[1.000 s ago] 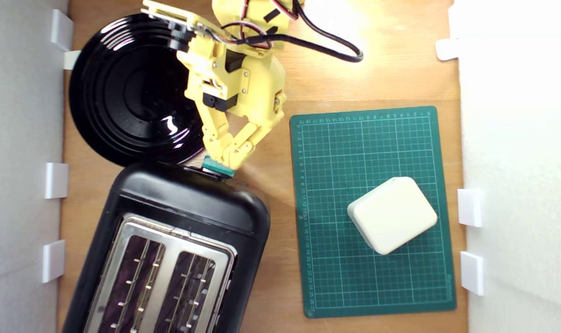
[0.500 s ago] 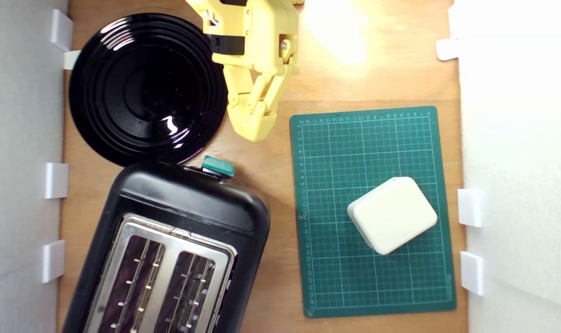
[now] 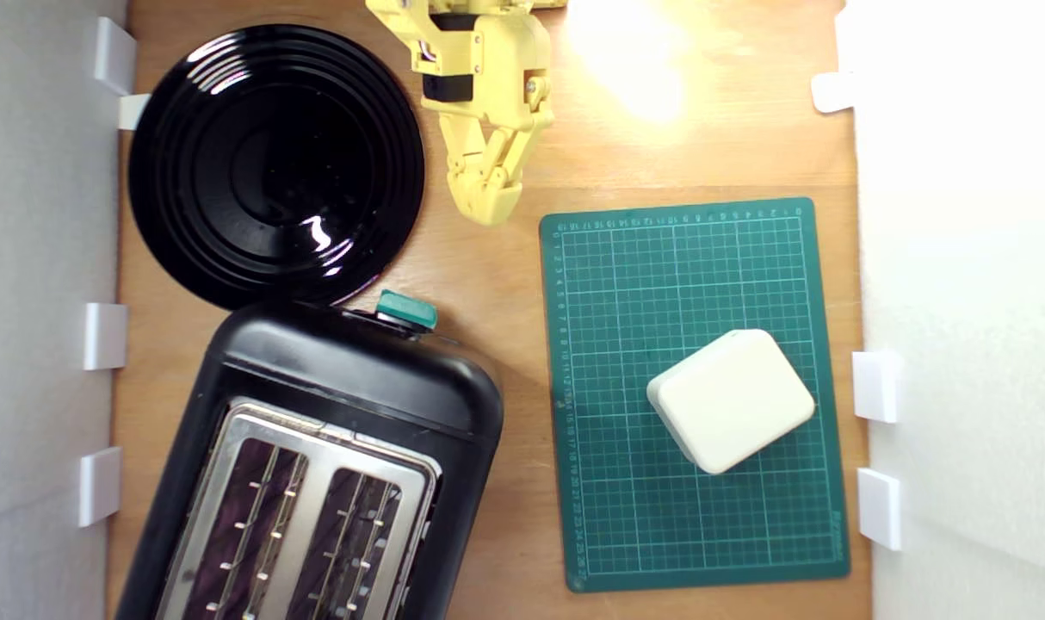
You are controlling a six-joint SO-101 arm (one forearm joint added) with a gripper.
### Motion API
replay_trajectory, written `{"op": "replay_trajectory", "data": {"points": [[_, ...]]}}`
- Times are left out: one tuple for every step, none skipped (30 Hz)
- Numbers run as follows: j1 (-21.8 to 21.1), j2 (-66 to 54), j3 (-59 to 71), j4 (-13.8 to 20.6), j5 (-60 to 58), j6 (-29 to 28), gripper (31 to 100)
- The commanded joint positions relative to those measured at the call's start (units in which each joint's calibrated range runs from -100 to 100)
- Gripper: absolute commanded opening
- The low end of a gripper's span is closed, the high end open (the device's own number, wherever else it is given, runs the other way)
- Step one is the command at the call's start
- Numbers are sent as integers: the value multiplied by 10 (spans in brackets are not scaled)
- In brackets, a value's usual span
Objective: Start toaster
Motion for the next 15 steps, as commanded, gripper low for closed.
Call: {"op": "replay_trajectory", "data": {"points": [[-7, -23, 39, 7, 9, 3, 313], [-7, -23, 52, 7, 9, 3, 313], [-7, -22, 67, 7, 9, 5, 313], [-5, -22, 81, 8, 9, 6, 313], [-1, -22, 95, 8, 9, 6, 313], [1, -22, 101, 8, 9, 7, 313], [3, -22, 102, 7, 19, 5, 313], [3, -22, 102, 6, 26, 4, 313], [2, -22, 102, 3, 32, 4, 313], [1, -22, 102, -2, 42, 4, 313], [0, -22, 102, -3, 59, 5, 313], [-2, -22, 102, -3, 78, 5, 313], [-2, -22, 102, -3, 88, 5, 314], [-2, -22, 102, -3, 95, 6, 314], [1, -22, 102, -3, 100, 5, 314]]}}
